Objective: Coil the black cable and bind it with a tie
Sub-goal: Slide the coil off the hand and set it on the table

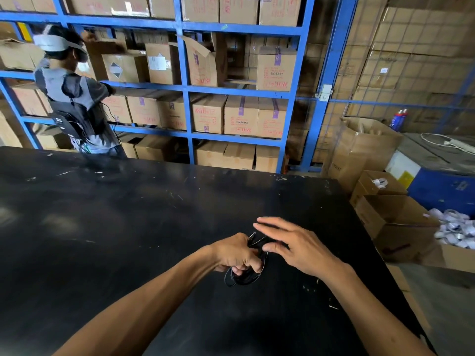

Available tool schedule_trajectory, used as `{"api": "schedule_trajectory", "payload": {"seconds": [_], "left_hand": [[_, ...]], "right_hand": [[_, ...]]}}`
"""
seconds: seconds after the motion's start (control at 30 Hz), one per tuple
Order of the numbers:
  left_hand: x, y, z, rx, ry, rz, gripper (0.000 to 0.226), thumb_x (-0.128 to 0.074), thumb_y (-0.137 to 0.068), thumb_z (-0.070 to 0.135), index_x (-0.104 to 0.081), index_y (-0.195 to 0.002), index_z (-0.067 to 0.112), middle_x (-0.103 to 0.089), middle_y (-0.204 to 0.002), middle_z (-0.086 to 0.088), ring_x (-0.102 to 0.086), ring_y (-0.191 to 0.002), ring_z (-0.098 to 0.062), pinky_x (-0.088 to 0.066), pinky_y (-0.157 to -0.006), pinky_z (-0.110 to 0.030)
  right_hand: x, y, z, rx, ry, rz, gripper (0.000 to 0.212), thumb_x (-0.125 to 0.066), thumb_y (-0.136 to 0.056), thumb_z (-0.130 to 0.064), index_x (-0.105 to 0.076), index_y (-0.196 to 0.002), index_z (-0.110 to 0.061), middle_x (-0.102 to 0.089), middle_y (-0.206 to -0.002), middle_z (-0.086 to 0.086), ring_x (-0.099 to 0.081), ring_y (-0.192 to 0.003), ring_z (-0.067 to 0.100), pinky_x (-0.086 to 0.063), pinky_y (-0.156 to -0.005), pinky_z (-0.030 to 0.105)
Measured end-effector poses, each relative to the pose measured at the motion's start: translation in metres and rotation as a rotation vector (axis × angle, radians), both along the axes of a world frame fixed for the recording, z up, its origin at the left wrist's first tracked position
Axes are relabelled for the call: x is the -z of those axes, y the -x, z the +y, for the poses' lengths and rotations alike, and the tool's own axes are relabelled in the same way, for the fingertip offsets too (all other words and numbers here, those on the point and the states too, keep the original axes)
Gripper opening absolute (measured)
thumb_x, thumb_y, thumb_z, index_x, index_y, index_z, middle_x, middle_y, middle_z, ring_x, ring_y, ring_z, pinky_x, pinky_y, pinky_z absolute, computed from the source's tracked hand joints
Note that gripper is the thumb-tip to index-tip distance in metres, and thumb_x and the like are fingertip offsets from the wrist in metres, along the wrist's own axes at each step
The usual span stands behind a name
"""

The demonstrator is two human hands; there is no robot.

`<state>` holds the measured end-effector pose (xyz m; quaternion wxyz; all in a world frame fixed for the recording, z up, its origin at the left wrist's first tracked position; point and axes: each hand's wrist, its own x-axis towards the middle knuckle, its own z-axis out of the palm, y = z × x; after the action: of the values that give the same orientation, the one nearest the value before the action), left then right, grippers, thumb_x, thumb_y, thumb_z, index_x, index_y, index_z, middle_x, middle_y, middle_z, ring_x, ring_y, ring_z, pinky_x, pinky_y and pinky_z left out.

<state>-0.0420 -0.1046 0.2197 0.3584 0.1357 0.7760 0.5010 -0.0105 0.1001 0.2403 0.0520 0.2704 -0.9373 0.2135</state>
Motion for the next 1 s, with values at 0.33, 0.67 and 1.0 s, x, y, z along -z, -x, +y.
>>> {"api": "schedule_trajectory", "payload": {"seconds": [0.33,0.67,1.0], "left_hand": [[-0.016,0.0,-0.014,0.132,0.075,-0.064,0.05,-0.06,-0.072,-0.012,-0.027,-0.05,0.018,-0.026,-0.041,0.001,-0.023,-0.036,-0.012,-0.021,-0.039,-0.022],[-0.023,0.012,0.006,0.025,0.019,0.013,0.041,-0.068,-0.075,-0.002,-0.043,-0.049,0.018,-0.031,-0.049,-0.001,-0.026,-0.043,-0.014,-0.026,-0.046,-0.027],[-0.008,0.032,0.058,-0.133,-0.052,0.696,0.026,-0.055,-0.101,0.023,-0.068,-0.124,0.021,-0.059,-0.078,0.005,-0.055,-0.063,-0.003,-0.045,-0.063,-0.02]], "right_hand": [[0.011,-0.001,-0.011,-0.091,0.143,0.053,0.053,-0.057,-0.097,-0.045,-0.049,-0.149,-0.033,-0.047,-0.151,-0.025,-0.043,-0.137,-0.006,-0.034,-0.113,0.019],[0.032,0.001,-0.006,0.123,0.476,0.05,0.02,-0.066,-0.099,-0.014,-0.077,-0.115,-0.013,-0.07,-0.093,-0.007,-0.07,-0.088,0.007,-0.051,-0.075,0.017],[0.029,0.02,0.057,0.419,0.529,0.014,0.017,-0.063,-0.1,-0.016,-0.077,-0.11,-0.014,-0.069,-0.089,-0.006,-0.066,-0.076,0.001,-0.052,-0.069,0.016]]}}
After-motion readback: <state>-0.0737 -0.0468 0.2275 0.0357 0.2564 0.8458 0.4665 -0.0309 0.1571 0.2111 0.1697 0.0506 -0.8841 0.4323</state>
